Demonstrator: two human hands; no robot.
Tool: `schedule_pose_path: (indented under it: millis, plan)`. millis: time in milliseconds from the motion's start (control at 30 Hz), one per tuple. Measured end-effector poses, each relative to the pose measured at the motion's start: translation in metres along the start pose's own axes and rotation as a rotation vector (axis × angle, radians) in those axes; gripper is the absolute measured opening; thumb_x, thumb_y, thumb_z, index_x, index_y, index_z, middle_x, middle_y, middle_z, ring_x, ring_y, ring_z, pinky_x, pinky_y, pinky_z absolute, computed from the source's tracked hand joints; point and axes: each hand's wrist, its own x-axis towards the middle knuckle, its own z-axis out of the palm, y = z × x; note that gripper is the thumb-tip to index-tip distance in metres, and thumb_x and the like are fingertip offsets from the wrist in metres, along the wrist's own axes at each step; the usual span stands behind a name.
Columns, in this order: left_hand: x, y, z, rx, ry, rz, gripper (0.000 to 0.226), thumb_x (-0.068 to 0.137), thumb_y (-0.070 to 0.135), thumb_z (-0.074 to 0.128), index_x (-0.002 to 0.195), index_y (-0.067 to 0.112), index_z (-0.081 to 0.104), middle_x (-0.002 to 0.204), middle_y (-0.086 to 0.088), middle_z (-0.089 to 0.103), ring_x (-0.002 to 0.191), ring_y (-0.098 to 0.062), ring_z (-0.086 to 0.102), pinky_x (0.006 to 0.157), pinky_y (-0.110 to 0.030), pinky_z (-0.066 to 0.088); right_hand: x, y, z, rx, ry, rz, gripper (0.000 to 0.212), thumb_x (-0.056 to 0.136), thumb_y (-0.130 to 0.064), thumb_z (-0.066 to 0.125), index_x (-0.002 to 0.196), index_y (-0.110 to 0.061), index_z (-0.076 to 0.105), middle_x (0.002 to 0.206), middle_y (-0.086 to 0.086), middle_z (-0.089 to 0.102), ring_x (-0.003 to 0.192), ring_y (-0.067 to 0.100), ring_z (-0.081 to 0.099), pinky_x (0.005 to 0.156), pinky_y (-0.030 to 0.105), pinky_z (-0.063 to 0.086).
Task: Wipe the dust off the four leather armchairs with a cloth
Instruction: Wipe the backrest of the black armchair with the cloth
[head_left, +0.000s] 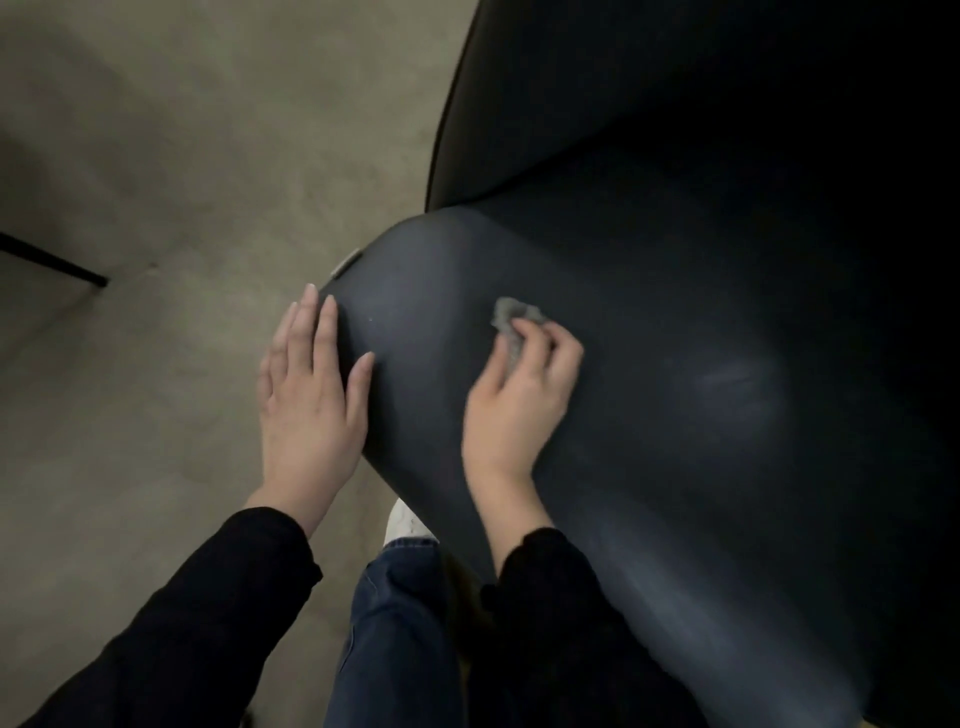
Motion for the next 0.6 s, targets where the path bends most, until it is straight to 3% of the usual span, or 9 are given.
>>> schedule_pose_path:
  millis: [200,433,500,600]
  plan:
    - [-0.008,-0.011,-0.001,-0.03,-0.023,-0.019,0.057,0.101,0.036,0.037,0.15,0.007,0.032,0.157,-0.008,0.03,0.143,-0.026,0.028,0.115,-0.044,0.027,-0.008,-0.031,0.025,0.04,-0.262,-0.209,0.014,0.085,-0.005,0.064,0.099,-0.002,0.066,0.106,0.013,0.057,0.093,0.027,0.057,0.081,0.038,0.051]
    - [-0.022,-0.01,0.004,-0.061,-0.033,-0.063,0.057,0.101,0.033,0.042,0.15,0.008,0.03,0.157,-0.008,0.029,0.143,-0.025,0.028,0.114,-0.043,0.027,0.0,-0.026,0.001,0.08,-0.633,-0.477,0.016,0.086,-0.004,0.062,0.101,-0.002,0.066,0.104,0.009,0.055,0.095,0.023,0.055,0.082,0.036,0.051]
    - [-0.026,-0.009,0.003,-0.059,-0.041,-0.077,0.056,0.101,0.032,0.045,0.15,0.008,0.032,0.156,-0.008,0.031,0.142,-0.026,0.03,0.114,-0.043,0.028,0.008,-0.026,-0.01,0.117,-0.733,-0.451,0.015,0.087,-0.006,0.061,0.101,-0.003,0.067,0.104,0.006,0.054,0.095,0.019,0.056,0.083,0.031,0.049]
    - [-0.034,-0.002,-0.006,-0.053,-0.058,-0.102,0.056,0.1,0.034,0.044,0.149,0.01,0.033,0.153,-0.009,0.037,0.139,-0.027,0.035,0.113,-0.044,0.031,0.023,-0.029,-0.031,0.189,-0.671,-0.264,0.013,0.088,-0.008,0.062,0.099,-0.007,0.068,0.105,0.002,0.052,0.093,0.01,0.053,0.082,0.007,0.04]
